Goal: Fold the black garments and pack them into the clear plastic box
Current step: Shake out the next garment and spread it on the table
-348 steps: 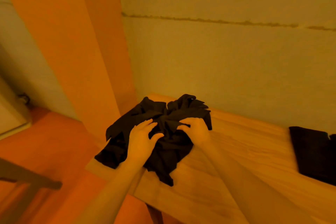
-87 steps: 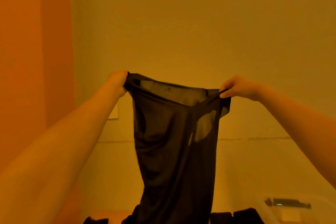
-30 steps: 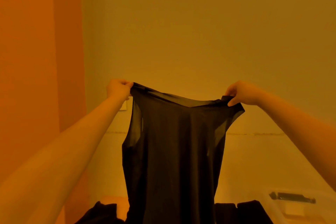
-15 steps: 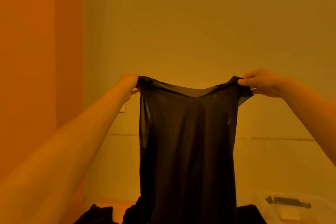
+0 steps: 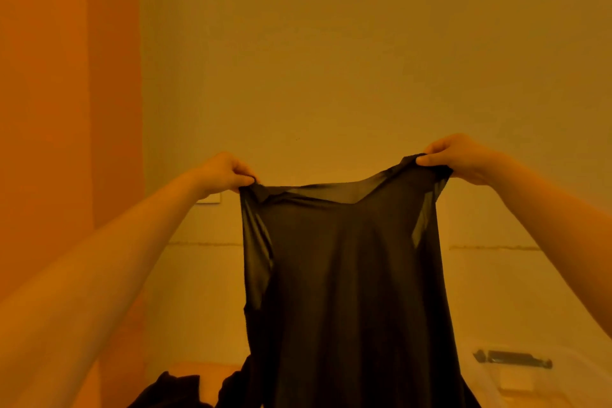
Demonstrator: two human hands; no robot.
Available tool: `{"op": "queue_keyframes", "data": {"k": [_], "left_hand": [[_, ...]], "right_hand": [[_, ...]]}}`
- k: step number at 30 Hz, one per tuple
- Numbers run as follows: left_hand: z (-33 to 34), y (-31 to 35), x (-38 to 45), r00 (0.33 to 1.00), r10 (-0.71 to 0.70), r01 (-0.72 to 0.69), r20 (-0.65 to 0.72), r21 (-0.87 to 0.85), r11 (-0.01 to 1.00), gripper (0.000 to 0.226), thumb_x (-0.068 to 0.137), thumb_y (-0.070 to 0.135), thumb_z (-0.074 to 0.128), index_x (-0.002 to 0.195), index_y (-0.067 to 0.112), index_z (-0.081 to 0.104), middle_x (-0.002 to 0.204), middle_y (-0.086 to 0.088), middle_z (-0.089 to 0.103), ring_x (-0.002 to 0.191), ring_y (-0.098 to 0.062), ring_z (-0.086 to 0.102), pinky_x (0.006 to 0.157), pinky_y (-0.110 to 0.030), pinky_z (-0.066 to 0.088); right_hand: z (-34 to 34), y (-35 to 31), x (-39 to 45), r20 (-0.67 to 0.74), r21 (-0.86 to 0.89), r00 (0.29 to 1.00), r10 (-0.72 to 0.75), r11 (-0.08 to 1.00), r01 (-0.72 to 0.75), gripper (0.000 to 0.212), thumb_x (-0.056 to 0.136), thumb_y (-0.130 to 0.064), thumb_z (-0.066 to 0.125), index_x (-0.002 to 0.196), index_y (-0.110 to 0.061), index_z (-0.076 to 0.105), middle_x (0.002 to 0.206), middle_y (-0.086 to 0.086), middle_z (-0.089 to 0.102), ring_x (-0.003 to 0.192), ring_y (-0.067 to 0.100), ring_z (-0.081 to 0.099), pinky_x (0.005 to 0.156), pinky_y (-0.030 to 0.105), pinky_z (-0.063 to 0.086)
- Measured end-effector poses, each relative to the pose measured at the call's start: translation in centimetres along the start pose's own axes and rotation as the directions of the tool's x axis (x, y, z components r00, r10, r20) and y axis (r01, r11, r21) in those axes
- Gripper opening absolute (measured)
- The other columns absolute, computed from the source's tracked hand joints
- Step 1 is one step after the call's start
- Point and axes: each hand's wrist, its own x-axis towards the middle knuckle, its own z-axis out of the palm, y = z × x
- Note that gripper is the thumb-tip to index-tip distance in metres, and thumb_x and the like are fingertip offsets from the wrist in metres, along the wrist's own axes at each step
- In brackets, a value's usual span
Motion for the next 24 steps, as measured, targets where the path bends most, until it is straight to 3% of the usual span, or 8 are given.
{"op": "queue_keyframes", "data": {"k": [2,4,6,10,14,17,20,24], "left_hand": [[-0.4,0.0,-0.4,1.0,-0.027,0.025,0.006,0.215,0.976,0.012,0.092,0.005,0.053,0.091,0.009,0.064,0.074,-0.001,0.059,0.068,-0.011,0.054,0.052,-0.012,0.047],[-0.6,0.0,-0.3,0.996,-0.033,0.053,-0.082,0.264,0.963,0.014,0.094,0.009,0.05,0.087,0.007,0.062,0.078,-0.007,0.057,0.074,-0.017,0.054,0.058,-0.02,0.044],[-0.5,0.0,-0.2,0.981,-0.097,0.121,-0.166,0.142,0.982,0.019,0.094,0.009,0.048,0.08,0.006,0.06,0.08,-0.009,0.055,0.074,-0.018,0.053,0.059,-0.022,0.043],[0.8,0.2,-0.2,0.943,-0.296,0.25,-0.151,-0.266,0.931,0.028,0.096,0.001,0.038,0.07,0.008,0.048,0.077,-0.009,0.049,0.069,-0.016,0.05,0.058,-0.023,0.045],[2.5,0.3,-0.5,0.945,-0.274,0.17,-0.177,-0.449,0.877,0.033,0.1,0.005,0.033,0.074,0.012,0.052,0.077,-0.006,0.051,0.072,-0.016,0.048,0.059,-0.023,0.042],[3.0,0.0,-0.9,0.967,-0.232,0.138,-0.104,-0.552,0.822,0.024,0.099,0.018,0.042,0.084,0.011,0.059,0.086,-0.006,0.059,0.08,-0.014,0.055,0.067,-0.022,0.048],[2.9,-0.4,-1.5,0.991,-0.133,0.104,-0.03,-0.463,0.88,0.018,0.093,0.012,0.053,0.076,0.01,0.059,0.076,-0.005,0.057,0.07,-0.012,0.054,0.058,-0.015,0.048],[2.1,-0.8,-2.2,0.996,-0.056,0.059,0.068,-0.041,0.997,0.017,0.083,0.005,0.066,0.07,0.012,0.059,0.069,-0.001,0.057,0.068,-0.01,0.051,0.062,-0.018,0.041]], "right_hand": [[0.3,0.2,0.1,0.005,-0.004,1.0,0.004,1.0,-0.004,0.017,0.086,-0.008,0.062,0.07,-0.006,0.06,0.072,0.008,0.055,0.071,0.019,0.053,0.063,0.027,0.044],[0.5,0.2,0.2,0.009,-0.003,1.0,0.005,1.0,-0.005,0.015,0.086,-0.008,0.061,0.071,-0.005,0.061,0.074,0.009,0.056,0.074,0.02,0.054,0.065,0.028,0.045],[0.8,0.2,0.2,0.018,0.004,1.0,0.005,1.0,-0.005,0.016,0.086,-0.009,0.061,0.071,-0.005,0.061,0.075,0.008,0.056,0.075,0.019,0.053,0.067,0.028,0.045],[1.5,0.1,0.2,0.014,-0.002,1.0,0.005,1.0,-0.005,0.022,0.087,-0.011,0.062,0.066,-0.006,0.057,0.07,0.006,0.053,0.07,0.017,0.051,0.062,0.026,0.044],[1.8,0.2,0.5,0.008,0.021,1.0,0.013,1.0,-0.013,0.024,0.086,-0.016,0.064,0.064,-0.009,0.056,0.073,0.007,0.054,0.074,0.019,0.052,0.069,0.031,0.045],[1.7,0.4,0.6,0.003,0.029,1.0,0.02,0.999,-0.02,0.024,0.085,-0.017,0.064,0.064,-0.009,0.056,0.076,0.008,0.055,0.078,0.021,0.053,0.071,0.031,0.046],[1.5,0.8,0.5,-0.02,0.037,0.999,0.032,0.999,-0.032,0.023,0.085,-0.017,0.064,0.066,-0.009,0.057,0.079,0.009,0.056,0.081,0.022,0.053,0.077,0.036,0.045],[1.2,1.3,0.5,-0.058,0.044,0.997,0.045,0.998,-0.042,0.022,0.084,-0.017,0.065,0.067,-0.008,0.056,0.076,0.009,0.055,0.081,0.023,0.053,0.077,0.037,0.045]]}}
